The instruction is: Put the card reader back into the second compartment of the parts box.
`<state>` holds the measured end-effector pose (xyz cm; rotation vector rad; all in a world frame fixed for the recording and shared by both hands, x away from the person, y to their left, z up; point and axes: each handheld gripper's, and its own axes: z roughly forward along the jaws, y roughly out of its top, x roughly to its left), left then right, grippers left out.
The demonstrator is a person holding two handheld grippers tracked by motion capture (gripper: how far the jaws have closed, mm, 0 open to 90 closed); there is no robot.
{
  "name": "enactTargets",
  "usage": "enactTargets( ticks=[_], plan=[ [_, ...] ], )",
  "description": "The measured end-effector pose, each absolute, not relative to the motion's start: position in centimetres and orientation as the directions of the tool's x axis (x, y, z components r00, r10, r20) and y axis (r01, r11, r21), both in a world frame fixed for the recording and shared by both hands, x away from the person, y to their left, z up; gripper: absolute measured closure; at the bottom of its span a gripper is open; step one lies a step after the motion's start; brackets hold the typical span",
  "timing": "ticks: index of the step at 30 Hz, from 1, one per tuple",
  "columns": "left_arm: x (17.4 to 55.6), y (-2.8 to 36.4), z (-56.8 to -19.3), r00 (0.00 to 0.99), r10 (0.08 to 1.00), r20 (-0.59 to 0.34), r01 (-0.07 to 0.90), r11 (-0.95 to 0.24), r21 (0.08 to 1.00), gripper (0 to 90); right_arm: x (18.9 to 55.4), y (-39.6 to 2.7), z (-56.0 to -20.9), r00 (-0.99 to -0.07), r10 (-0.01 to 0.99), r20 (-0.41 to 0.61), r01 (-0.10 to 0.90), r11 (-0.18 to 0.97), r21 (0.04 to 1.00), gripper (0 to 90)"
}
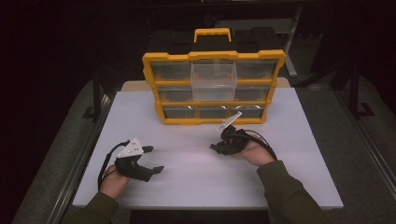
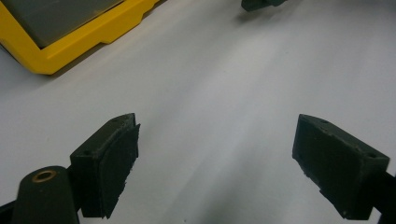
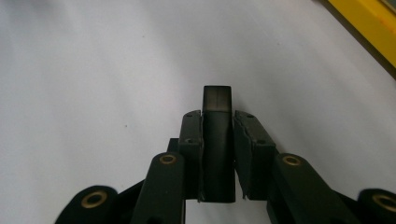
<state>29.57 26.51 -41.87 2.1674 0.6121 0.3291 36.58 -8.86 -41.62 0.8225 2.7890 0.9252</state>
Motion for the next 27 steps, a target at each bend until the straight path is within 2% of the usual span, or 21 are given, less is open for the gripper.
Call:
enactTargets(
  ticks=[27],
  plan=[
    [29.6,26.5,-41.9,0.847,0.531,0.023,0.313,-0.533,0.786,14.6,36.2,-11.9,-39.5,-0.858,0.506,0.095,0.463,0.679,0.570,72.6]
  ],
)
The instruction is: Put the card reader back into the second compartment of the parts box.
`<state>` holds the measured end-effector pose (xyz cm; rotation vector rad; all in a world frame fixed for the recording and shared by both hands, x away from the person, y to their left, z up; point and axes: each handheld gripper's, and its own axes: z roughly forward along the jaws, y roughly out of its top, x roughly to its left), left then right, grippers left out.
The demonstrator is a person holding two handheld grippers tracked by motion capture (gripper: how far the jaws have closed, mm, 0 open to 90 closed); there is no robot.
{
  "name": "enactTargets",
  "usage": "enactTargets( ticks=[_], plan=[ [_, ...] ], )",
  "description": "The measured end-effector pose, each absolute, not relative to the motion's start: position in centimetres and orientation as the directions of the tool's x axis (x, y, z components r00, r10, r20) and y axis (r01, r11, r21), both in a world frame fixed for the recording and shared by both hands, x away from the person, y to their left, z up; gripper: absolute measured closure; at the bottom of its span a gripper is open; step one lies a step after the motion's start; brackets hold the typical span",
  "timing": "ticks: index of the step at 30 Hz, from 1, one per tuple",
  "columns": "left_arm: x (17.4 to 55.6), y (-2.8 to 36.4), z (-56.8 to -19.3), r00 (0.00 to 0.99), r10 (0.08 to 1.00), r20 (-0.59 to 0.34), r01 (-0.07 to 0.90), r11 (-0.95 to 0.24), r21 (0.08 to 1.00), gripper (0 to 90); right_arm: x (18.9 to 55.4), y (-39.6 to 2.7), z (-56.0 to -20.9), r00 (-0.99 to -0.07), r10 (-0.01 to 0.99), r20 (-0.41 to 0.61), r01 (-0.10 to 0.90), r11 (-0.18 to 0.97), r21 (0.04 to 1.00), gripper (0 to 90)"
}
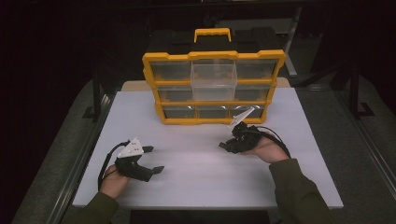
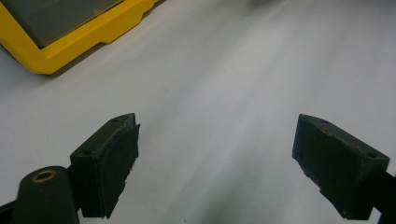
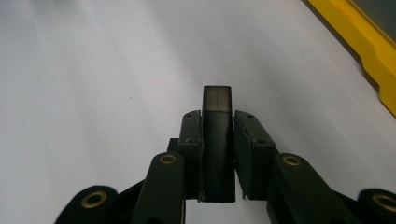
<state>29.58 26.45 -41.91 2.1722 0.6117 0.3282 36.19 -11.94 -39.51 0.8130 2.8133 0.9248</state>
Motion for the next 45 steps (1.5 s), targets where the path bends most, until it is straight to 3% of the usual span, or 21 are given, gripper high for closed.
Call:
enactTargets(
  ticks=[27,45],
  plan=[
    [29.6,26.5,-41.9,0.844,0.536,0.020,0.315,-0.526,0.790,14.6,35.9,-15.0,-35.1,-0.871,0.477,0.117,0.445,0.667,0.598,72.6],
    [29.5,26.6,-41.8,0.843,0.537,0.023,0.312,-0.525,0.792,14.6,36.2,-16.3,-28.5,-0.880,0.469,0.070,0.408,0.673,0.617,72.6]
  ],
)
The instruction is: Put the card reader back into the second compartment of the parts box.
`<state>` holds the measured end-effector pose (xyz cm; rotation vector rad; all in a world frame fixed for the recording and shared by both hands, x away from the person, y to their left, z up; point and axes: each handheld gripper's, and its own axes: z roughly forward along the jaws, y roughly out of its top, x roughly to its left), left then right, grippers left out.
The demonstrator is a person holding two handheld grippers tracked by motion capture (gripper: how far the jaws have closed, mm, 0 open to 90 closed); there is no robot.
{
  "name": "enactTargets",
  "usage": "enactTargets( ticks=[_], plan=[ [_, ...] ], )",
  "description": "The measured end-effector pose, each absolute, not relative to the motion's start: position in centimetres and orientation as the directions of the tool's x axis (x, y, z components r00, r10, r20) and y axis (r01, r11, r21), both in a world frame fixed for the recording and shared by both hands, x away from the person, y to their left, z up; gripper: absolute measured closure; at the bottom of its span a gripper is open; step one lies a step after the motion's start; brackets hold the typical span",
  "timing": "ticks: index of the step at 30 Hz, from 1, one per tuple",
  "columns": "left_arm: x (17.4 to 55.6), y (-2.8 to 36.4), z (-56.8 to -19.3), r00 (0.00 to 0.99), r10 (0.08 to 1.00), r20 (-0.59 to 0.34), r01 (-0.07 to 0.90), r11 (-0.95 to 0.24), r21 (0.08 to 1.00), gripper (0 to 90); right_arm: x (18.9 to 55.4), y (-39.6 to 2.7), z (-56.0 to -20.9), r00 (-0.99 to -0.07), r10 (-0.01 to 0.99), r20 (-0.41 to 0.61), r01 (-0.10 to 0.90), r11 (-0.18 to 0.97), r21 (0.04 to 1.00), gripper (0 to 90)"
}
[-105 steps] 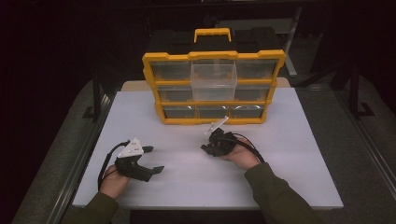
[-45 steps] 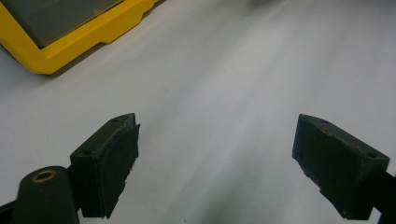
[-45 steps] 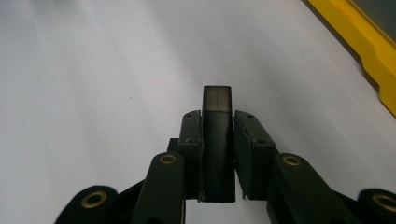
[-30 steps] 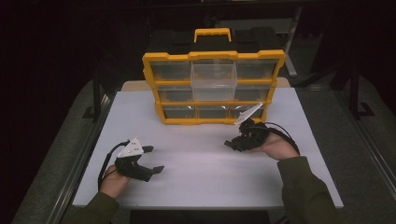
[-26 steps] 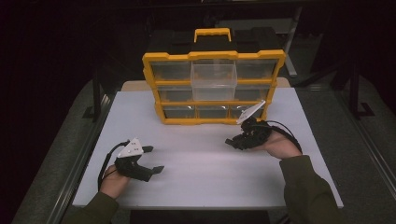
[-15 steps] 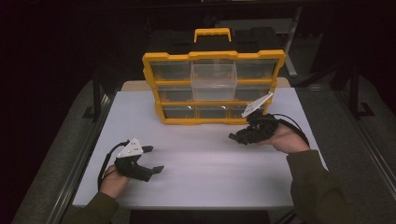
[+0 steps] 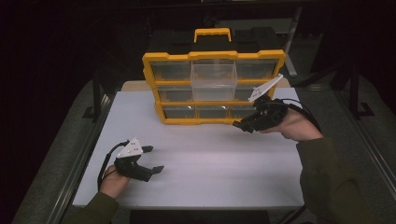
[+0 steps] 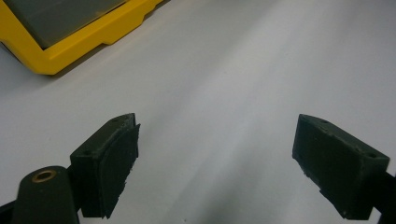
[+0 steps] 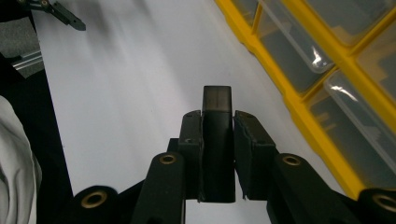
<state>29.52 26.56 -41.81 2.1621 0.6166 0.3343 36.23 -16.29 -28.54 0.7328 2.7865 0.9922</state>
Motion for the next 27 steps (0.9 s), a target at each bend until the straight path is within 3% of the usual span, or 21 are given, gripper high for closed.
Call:
enactTargets(
  ticks=[27],
  plan=[
    [29.5,26.5,-41.8,0.845,0.534,0.018,0.316,-0.527,0.789,14.6,37.1,-18.5,-18.8,-0.877,0.480,0.031,0.370,0.632,0.681,72.6]
  ],
)
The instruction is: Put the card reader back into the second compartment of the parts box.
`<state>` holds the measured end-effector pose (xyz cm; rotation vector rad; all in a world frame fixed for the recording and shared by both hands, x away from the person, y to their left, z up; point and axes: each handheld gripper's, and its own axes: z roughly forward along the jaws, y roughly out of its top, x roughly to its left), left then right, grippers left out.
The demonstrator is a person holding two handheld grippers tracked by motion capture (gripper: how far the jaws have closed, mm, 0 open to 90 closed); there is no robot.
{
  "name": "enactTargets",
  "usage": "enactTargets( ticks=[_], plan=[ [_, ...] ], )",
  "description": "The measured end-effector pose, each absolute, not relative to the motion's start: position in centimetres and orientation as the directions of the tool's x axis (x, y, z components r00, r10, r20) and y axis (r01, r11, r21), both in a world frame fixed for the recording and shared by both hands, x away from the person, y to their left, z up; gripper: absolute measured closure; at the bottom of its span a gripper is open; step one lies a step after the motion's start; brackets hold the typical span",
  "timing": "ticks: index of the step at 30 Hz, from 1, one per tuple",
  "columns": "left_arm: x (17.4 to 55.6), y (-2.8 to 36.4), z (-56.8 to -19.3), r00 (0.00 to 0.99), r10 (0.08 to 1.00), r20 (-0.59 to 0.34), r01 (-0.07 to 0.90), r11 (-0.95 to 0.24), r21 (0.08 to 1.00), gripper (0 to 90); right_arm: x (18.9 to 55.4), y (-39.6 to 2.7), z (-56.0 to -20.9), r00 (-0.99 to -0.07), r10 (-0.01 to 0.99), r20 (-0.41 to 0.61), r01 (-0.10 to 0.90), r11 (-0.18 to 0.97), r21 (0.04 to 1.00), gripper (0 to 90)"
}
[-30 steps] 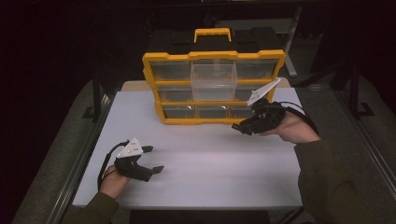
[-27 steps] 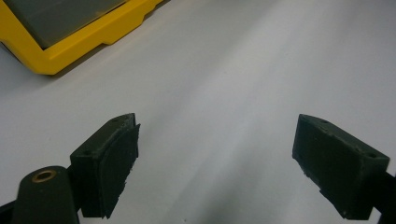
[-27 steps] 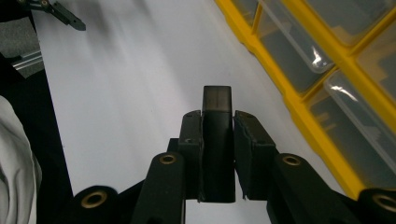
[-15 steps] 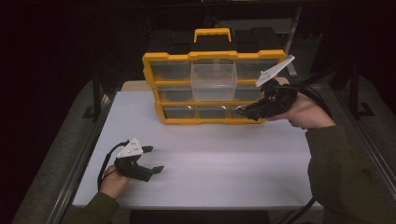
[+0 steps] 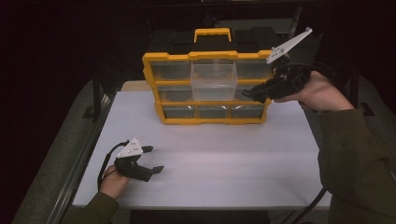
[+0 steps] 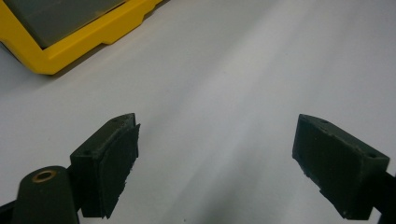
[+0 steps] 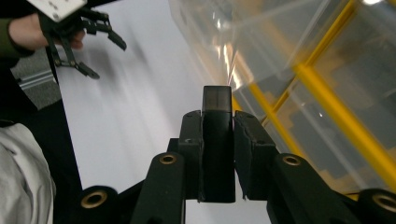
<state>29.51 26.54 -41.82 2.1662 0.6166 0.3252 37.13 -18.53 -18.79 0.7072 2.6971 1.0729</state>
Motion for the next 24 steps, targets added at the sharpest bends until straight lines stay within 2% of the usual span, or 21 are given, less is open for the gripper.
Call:
enactTargets(
  ticks=[12,24],
  plan=[
    [29.5,26.5,-41.8,0.845,0.534,0.016,0.317,-0.526,0.789,14.6,38.4,-17.3,-14.8,-0.884,0.468,0.012,0.332,0.607,0.722,72.6],
    [29.7,26.2,-41.8,0.846,0.533,0.014,0.320,-0.528,0.787,14.6,40.6,-12.8,-13.2,-0.910,0.414,0.004,0.288,0.626,0.725,72.6]
  ],
)
